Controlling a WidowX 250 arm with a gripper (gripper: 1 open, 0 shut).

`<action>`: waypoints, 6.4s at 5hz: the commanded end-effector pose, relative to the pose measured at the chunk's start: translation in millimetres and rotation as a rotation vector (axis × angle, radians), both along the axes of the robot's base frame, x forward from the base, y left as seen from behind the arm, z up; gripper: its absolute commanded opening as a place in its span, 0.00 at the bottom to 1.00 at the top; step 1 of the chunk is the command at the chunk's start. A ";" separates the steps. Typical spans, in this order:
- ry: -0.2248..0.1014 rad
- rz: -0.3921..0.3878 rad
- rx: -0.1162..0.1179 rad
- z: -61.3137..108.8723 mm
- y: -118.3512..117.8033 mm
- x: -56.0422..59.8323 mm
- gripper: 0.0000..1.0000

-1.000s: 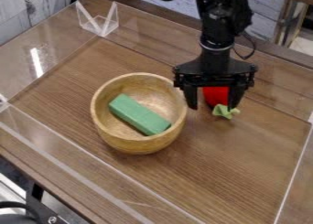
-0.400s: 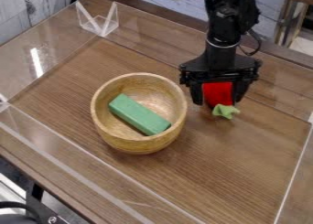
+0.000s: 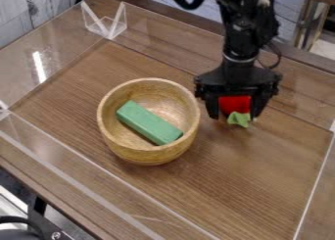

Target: Move the red fruit to the left

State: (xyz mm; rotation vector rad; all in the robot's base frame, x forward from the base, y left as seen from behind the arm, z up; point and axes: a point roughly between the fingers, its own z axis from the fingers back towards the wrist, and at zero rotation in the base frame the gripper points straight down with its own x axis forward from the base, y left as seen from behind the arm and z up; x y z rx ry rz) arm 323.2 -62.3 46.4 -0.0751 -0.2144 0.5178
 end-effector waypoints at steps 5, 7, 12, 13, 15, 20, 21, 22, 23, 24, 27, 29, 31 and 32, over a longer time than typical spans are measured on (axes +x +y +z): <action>-0.058 0.022 0.004 23.4 -5.7 26.3 0.00; -0.106 0.115 -0.042 65.9 10.8 14.6 0.00; -0.108 0.162 -0.071 107.3 25.2 10.1 0.00; -0.094 0.178 -0.063 93.8 29.2 9.4 1.00; -0.095 0.159 -0.077 95.2 47.3 8.1 0.00; -0.086 0.178 -0.107 99.2 24.0 -1.9 1.00; -0.097 0.238 -0.116 109.1 19.8 -5.3 0.00; -0.114 0.296 -0.131 126.9 20.3 -7.7 0.00; -0.109 0.303 -0.120 103.8 20.9 -2.5 1.00; -0.094 0.325 -0.106 78.8 20.4 2.7 1.00; -0.071 0.333 -0.058 38.2 21.8 37.9 1.00; -0.046 0.264 -0.043 30.4 26.9 49.0 1.00; -0.017 0.220 -0.029 23.6 21.9 49.2 1.00; -0.004 0.240 -0.028 14.7 13.8 47.0 1.00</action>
